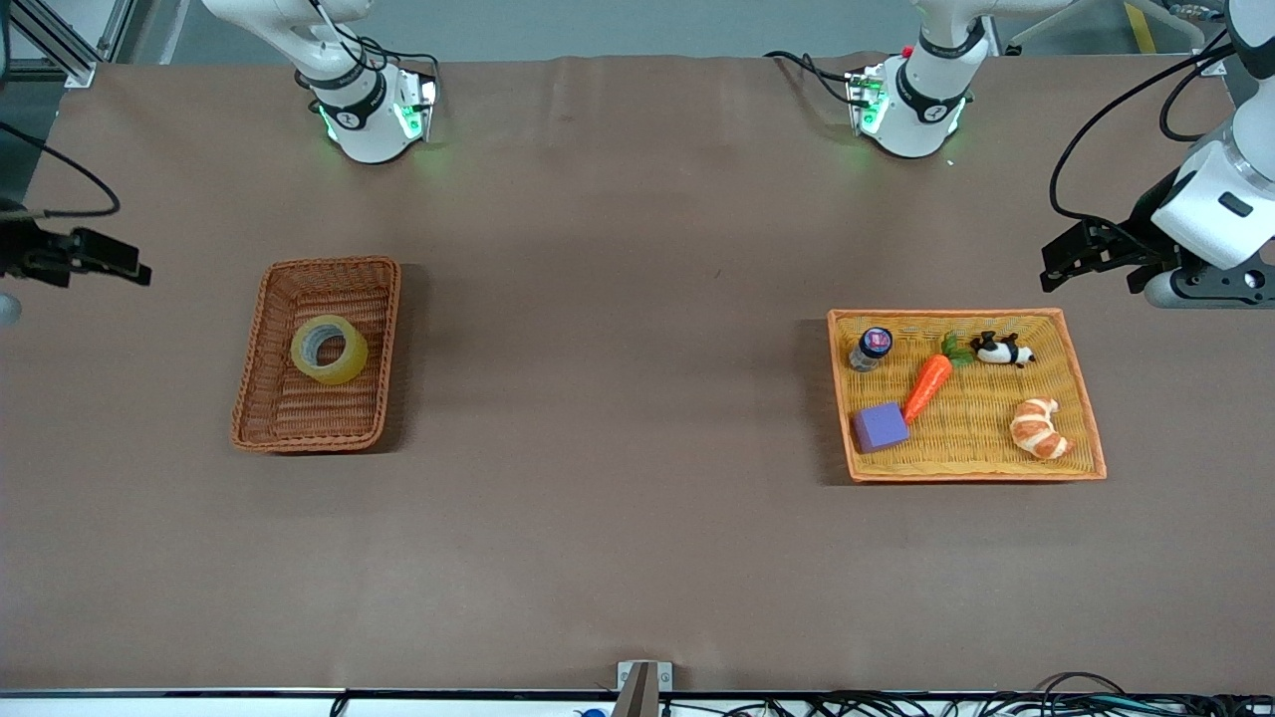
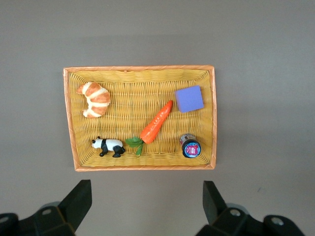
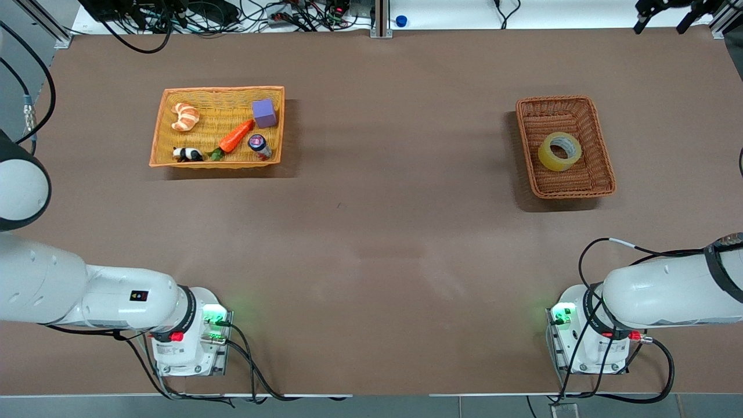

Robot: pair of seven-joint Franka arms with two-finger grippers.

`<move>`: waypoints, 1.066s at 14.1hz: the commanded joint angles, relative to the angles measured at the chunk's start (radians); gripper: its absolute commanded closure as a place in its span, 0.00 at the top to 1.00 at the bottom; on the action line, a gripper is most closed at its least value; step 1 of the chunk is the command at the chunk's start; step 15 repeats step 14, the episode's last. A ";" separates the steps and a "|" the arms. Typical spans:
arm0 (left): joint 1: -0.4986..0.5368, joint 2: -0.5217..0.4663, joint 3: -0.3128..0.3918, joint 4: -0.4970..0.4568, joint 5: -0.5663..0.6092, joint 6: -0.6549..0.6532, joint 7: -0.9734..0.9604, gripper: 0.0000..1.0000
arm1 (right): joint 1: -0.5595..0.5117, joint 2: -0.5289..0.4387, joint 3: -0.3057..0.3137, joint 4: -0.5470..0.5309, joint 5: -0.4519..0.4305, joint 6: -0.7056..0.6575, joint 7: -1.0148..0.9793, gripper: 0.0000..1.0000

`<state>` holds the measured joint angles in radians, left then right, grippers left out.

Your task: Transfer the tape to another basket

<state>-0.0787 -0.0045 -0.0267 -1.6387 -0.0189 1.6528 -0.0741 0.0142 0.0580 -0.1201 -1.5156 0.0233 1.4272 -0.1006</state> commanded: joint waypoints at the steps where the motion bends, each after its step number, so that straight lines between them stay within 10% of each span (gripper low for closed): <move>1: -0.003 0.001 -0.007 0.002 0.040 0.010 0.016 0.99 | -0.003 -0.055 0.025 0.034 -0.020 -0.066 0.042 1.00; 15: 0.002 0.011 -0.015 0.010 0.010 0.012 -0.032 0.99 | 0.000 -0.119 0.062 -0.077 -0.049 0.044 0.052 1.00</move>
